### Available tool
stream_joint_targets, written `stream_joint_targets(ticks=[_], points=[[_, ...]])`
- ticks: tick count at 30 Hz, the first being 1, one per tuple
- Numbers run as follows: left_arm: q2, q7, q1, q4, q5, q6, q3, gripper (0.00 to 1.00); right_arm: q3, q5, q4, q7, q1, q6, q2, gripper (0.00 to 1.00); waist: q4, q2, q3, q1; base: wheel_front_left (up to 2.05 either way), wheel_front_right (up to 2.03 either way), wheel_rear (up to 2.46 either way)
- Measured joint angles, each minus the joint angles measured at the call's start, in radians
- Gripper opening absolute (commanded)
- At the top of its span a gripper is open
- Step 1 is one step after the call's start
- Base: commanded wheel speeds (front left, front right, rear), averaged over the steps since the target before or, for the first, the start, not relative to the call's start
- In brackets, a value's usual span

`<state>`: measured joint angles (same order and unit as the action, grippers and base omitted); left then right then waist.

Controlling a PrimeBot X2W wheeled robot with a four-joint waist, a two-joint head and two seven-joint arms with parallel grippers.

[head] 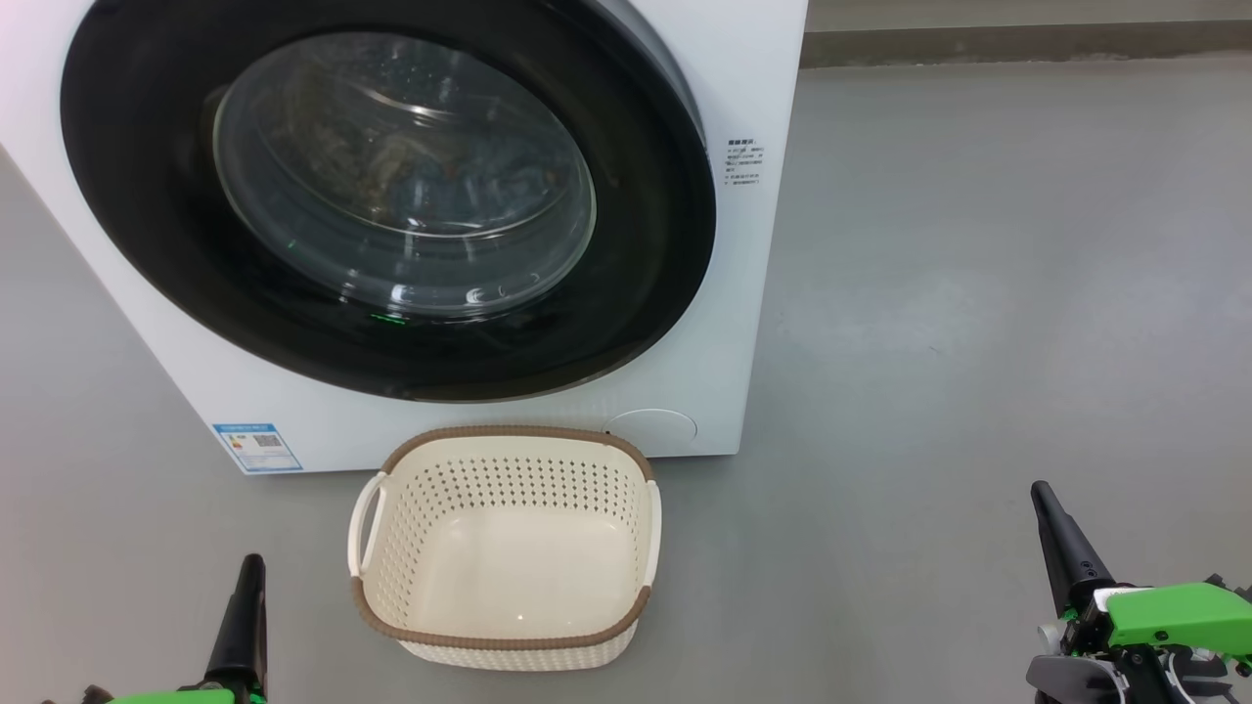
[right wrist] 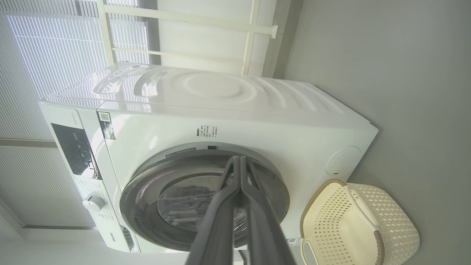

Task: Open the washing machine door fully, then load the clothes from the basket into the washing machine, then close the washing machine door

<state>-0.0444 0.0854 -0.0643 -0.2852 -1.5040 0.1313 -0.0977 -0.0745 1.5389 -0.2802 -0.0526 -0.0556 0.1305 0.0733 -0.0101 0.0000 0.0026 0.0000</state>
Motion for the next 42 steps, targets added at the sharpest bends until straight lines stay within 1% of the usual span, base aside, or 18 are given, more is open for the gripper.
stream_joint_targets(ticks=[9,42], points=[[0.003,0.022,-0.005,0.003,-0.095,0.0,0.007,0.0,-0.017,0.095,0.002,-0.025,-0.006,0.0,-0.003,0.0,0.01,0.0,-0.002,0.0,0.0,0.0,0.0],[0.003,0.022,-0.015,0.004,-0.095,0.0,0.009,0.0,-0.024,0.095,0.004,-0.026,-0.017,-0.002,-0.006,0.0,0.01,0.0,-0.002,0.0,0.0,0.0,0.0]])
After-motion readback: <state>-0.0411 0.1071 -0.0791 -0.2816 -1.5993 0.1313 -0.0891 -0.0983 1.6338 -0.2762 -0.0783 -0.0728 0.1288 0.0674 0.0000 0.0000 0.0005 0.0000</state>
